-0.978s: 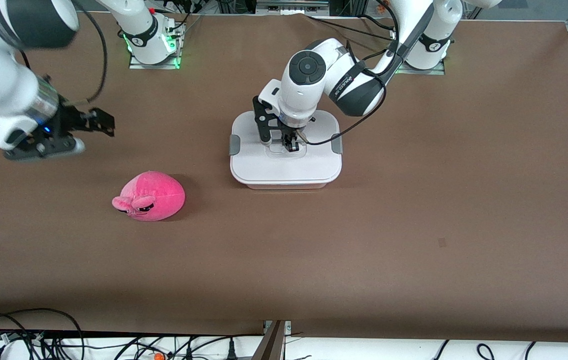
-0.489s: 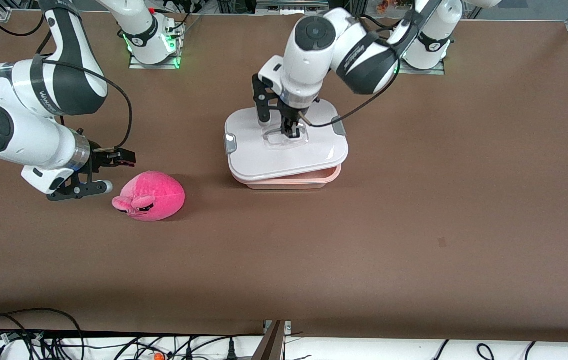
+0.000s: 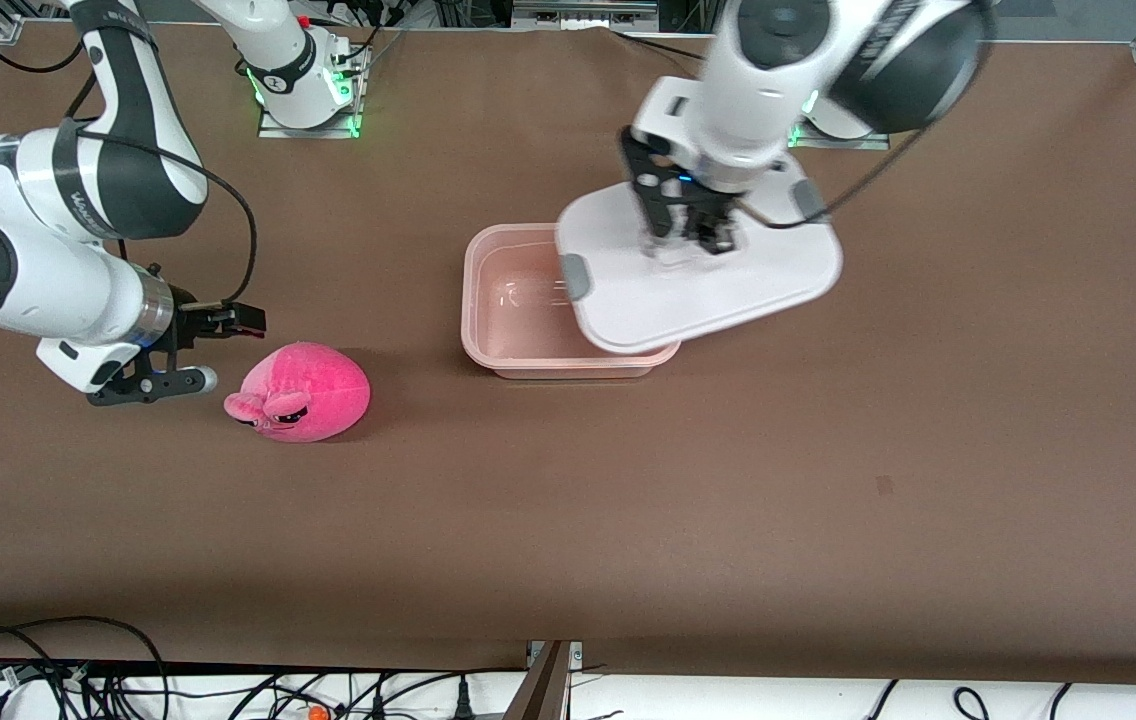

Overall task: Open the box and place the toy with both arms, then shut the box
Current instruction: 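Lift the lid off with the left gripper while the right gripper grasps the plush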

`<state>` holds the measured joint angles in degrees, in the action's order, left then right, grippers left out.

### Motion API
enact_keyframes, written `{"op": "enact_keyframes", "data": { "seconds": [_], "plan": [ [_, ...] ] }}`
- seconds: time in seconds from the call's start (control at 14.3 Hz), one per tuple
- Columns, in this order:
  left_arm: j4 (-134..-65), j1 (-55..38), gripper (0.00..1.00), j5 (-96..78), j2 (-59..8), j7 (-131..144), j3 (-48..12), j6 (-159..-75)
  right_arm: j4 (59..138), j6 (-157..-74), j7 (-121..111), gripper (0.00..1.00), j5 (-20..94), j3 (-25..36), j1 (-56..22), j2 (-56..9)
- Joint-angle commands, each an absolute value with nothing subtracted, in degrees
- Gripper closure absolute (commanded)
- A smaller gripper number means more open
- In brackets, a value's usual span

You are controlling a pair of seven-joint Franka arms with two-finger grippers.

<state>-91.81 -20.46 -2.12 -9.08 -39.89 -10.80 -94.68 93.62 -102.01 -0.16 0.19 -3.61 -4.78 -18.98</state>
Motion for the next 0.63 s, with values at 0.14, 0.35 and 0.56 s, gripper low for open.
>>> {"op": "enact_keyframes", "data": {
  "seconds": [0.14,0.35,0.56],
  "plan": [
    [-93.2,-11.1,1.0,-2.9,-7.9,-62.4,-7.4,-91.4,93.7,-109.8,2.3,0.01,1.8,-4.0,-4.7,-25.7],
    [-93.4,-9.1,1.0,-2.2,-9.0,-74.9,-3.6,-90.3,93.7,-113.3,3.3,0.11,1.8,-4.0,-4.8,-28.5],
    [-93.4,-9.1,1.0,-0.5,-10.2,-76.7,-2.6,-87.7,94.0,-114.6,3.5,0.43,1.8,-4.0,-4.8,-29.7]
  ]
}}
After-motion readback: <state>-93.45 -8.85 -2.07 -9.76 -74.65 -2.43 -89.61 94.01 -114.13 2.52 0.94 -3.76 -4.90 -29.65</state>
